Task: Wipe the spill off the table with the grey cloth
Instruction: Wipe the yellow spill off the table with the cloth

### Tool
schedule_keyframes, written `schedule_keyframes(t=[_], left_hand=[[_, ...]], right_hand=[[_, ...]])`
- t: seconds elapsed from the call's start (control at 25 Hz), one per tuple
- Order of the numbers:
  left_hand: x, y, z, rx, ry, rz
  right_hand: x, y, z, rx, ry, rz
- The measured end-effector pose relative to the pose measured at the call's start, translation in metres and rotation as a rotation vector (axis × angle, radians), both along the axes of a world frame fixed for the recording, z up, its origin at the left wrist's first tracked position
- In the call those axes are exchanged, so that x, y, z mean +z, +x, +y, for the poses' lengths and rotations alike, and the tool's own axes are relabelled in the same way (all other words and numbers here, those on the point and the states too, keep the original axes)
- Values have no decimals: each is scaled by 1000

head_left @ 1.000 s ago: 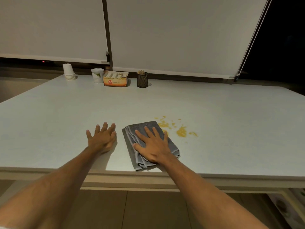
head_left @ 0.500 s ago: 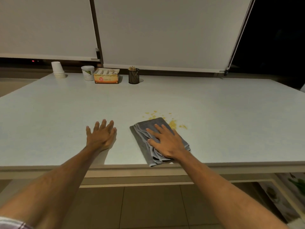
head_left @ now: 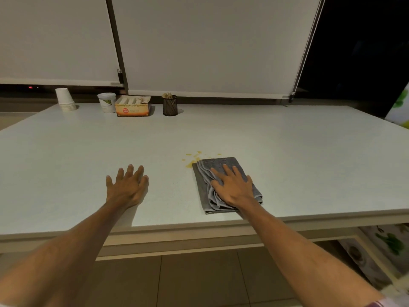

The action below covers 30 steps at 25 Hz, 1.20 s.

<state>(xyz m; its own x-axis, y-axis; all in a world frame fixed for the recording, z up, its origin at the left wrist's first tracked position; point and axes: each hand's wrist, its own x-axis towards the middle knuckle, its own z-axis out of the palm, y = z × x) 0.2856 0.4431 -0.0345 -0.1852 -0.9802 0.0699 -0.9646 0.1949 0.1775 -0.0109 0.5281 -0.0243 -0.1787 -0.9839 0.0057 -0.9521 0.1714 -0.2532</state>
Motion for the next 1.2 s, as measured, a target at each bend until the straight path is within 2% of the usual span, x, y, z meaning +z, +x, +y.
schedule_keyframes(t=[0.12,0.24,0.4,0.52,0.68,1.04,1.2], left_hand=[[2,0,2,-2,11,0],[3,-1,4,8,22,-4],[2,-4,0,9,79,-5],[3,-5,-10,-12,113,-41],[5,-1,-27,-84,82,-97],[12,3,-57,-140,84,-67],[12,2,-79,-144,82,-66]], right_hand=[[1,-26,11,-1,-23,8],[2,-50,8,-96,4,28],[7,-41,-23,-220,27,7],[9,-25,-39,-199,45,-10],[5,-45,-33,-125,57,-1],[6,-53,-101,-208,29,20],[-1,-54,-105,-102,44,52]])
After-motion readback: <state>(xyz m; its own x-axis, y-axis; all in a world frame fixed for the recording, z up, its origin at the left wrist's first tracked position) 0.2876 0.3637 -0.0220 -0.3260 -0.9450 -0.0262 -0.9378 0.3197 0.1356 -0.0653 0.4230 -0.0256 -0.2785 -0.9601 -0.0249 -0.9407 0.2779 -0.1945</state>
